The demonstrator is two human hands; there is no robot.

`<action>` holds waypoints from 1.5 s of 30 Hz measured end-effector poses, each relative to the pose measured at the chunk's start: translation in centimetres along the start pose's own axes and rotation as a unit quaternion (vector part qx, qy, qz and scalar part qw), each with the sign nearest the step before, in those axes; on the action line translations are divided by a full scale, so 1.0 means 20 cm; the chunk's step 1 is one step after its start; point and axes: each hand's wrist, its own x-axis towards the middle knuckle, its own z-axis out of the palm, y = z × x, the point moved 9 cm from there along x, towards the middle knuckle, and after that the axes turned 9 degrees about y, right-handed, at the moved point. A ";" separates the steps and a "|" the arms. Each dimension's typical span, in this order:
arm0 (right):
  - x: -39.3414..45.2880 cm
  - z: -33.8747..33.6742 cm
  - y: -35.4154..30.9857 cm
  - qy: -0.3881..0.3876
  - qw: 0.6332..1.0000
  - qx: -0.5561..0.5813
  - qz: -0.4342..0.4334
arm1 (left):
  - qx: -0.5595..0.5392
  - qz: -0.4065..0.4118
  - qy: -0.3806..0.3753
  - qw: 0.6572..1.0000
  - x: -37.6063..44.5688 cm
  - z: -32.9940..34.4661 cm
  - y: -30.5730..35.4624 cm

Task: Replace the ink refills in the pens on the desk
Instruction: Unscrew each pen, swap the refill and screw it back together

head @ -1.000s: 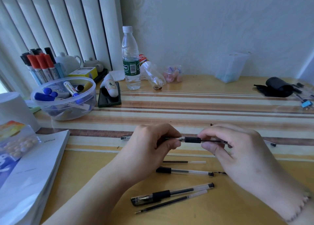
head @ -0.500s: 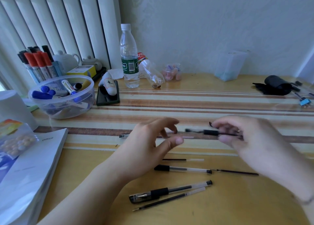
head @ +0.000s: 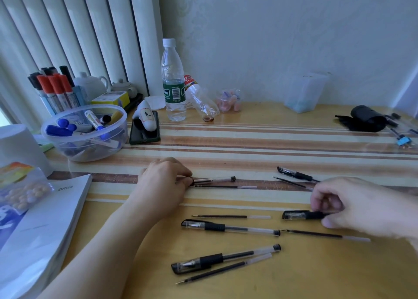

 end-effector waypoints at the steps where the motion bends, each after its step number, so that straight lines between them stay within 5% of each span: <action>1: -0.01 0.00 0.00 -0.002 1.000 -0.002 -0.003 | -0.008 -0.005 0.000 1.000 0.01 0.00 -0.01; 8: -0.02 -0.08 -0.03 0.045 0.998 0.011 -0.031 | -0.030 0.004 0.027 0.999 0.01 -0.02 0.01; 10: -0.02 -0.17 -0.09 0.151 0.986 0.041 -0.059 | -0.051 0.000 0.054 0.997 0.01 -0.06 0.02; 14: -0.18 -0.32 -0.38 0.395 0.890 0.114 -0.199 | -0.100 0.107 0.101 0.984 -0.06 -0.14 0.23; 19: -0.21 -0.11 -0.59 0.338 0.899 -0.023 -0.277 | -0.159 0.241 -0.005 0.957 -0.20 -0.05 0.47; 31: -0.15 0.01 -0.58 0.208 0.923 0.100 -0.309 | -0.105 0.297 -0.037 0.948 -0.23 -0.02 0.46; 45: -0.17 -0.13 -0.50 0.285 0.904 0.167 -0.272 | -0.185 0.251 0.018 0.950 -0.17 -0.12 0.39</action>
